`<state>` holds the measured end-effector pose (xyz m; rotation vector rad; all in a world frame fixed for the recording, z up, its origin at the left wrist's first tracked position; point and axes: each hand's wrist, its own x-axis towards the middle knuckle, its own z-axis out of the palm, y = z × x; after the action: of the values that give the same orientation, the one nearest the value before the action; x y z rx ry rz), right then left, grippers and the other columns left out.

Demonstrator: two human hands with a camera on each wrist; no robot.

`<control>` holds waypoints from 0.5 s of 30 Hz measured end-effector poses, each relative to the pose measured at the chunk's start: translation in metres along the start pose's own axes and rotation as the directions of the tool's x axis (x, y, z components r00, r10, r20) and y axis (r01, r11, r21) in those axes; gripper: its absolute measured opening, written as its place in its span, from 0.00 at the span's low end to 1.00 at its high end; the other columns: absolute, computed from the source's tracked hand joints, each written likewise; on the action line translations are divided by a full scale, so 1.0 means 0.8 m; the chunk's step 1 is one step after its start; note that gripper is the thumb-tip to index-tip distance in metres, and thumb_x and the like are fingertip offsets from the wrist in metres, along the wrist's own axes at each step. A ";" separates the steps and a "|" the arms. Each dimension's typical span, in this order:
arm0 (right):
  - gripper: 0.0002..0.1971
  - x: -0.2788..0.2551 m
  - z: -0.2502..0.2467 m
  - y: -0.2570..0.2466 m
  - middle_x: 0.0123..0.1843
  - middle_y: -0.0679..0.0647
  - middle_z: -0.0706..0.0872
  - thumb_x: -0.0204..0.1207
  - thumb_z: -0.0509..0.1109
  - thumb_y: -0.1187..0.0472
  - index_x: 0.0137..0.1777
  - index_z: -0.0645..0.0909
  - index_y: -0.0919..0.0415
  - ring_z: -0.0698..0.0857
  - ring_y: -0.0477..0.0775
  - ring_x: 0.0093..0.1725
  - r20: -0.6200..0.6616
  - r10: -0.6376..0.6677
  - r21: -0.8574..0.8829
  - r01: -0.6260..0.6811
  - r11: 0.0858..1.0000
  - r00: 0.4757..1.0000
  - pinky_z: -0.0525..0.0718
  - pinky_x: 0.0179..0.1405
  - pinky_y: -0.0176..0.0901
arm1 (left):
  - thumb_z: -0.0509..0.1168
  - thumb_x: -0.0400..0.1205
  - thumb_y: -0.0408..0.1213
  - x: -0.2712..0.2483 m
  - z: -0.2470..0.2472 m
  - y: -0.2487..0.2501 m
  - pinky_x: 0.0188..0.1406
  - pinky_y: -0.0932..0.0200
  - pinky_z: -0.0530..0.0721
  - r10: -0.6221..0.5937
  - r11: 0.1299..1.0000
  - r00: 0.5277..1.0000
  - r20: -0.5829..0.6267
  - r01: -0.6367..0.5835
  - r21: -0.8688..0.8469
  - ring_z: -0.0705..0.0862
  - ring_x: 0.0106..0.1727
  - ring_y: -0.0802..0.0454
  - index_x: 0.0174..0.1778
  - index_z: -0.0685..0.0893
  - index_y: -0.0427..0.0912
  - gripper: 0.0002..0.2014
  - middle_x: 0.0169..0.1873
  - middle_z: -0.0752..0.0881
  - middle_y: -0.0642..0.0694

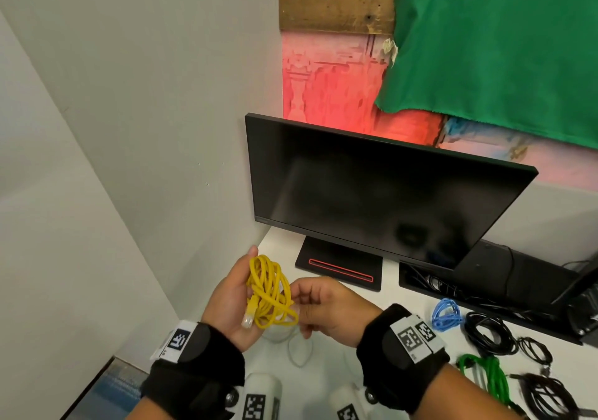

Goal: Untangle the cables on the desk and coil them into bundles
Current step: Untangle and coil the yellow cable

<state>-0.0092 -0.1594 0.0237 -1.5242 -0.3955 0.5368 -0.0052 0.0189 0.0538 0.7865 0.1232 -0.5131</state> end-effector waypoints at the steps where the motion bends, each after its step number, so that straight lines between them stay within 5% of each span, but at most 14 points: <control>1: 0.05 0.002 -0.002 0.004 0.36 0.46 0.86 0.78 0.73 0.56 0.48 0.88 0.45 0.83 0.45 0.31 -0.024 0.006 0.004 -0.006 1.000 1.000 0.83 0.34 0.36 | 0.65 0.78 0.58 0.001 -0.001 0.001 0.36 0.51 0.78 0.006 1.000 1.000 -0.010 -0.006 0.010 0.77 0.30 0.46 0.27 0.79 0.43 0.22 0.27 0.76 0.42; 4: 0.09 0.001 -0.023 0.019 0.32 0.45 0.82 0.78 0.69 0.60 0.43 0.89 0.45 0.80 0.47 0.33 -0.259 0.044 0.043 -0.034 0.999 0.965 0.84 0.35 0.42 | 0.67 0.77 0.58 0.002 -0.010 0.009 0.37 0.51 0.75 0.047 0.997 0.994 -0.096 -0.042 0.058 0.73 0.28 0.47 0.26 0.79 0.44 0.22 0.25 0.71 0.43; 8: 0.15 -0.017 -0.062 0.035 0.46 0.54 0.84 0.84 0.65 0.64 0.42 0.88 0.45 0.86 0.53 0.44 -0.540 0.080 -0.104 -0.160 0.982 0.838 0.91 0.43 0.50 | 0.71 0.71 0.58 -0.002 -0.022 0.006 0.24 0.59 0.74 0.106 0.968 0.955 -0.277 -0.035 0.249 0.71 0.23 0.52 0.29 0.82 0.45 0.19 0.24 0.73 0.48; 11: 0.13 -0.024 -0.062 0.026 0.57 0.56 0.88 0.85 0.65 0.61 0.44 0.87 0.46 0.91 0.53 0.53 -0.526 0.038 -0.033 -0.064 0.997 0.849 0.91 0.49 0.56 | 0.70 0.74 0.58 -0.004 -0.032 -0.006 0.21 0.60 0.74 0.185 0.922 0.912 -0.366 -0.032 0.386 0.73 0.21 0.54 0.31 0.80 0.42 0.21 0.21 0.71 0.49; 15: 0.06 -0.028 -0.036 -0.013 0.61 0.52 0.91 0.80 0.67 0.50 0.44 0.84 0.44 0.91 0.57 0.57 -0.375 -0.090 0.015 0.103 0.995 0.923 0.88 0.53 0.46 | 0.67 0.81 0.55 0.003 -0.041 -0.016 0.23 0.59 0.74 0.373 0.762 0.850 -0.371 -0.052 0.646 0.76 0.20 0.53 0.27 0.77 0.40 0.23 0.17 0.74 0.49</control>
<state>-0.0102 -0.1954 0.0355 -1.5248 -0.1623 0.1660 -0.0068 0.0339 0.0217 1.5607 0.3324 -0.1007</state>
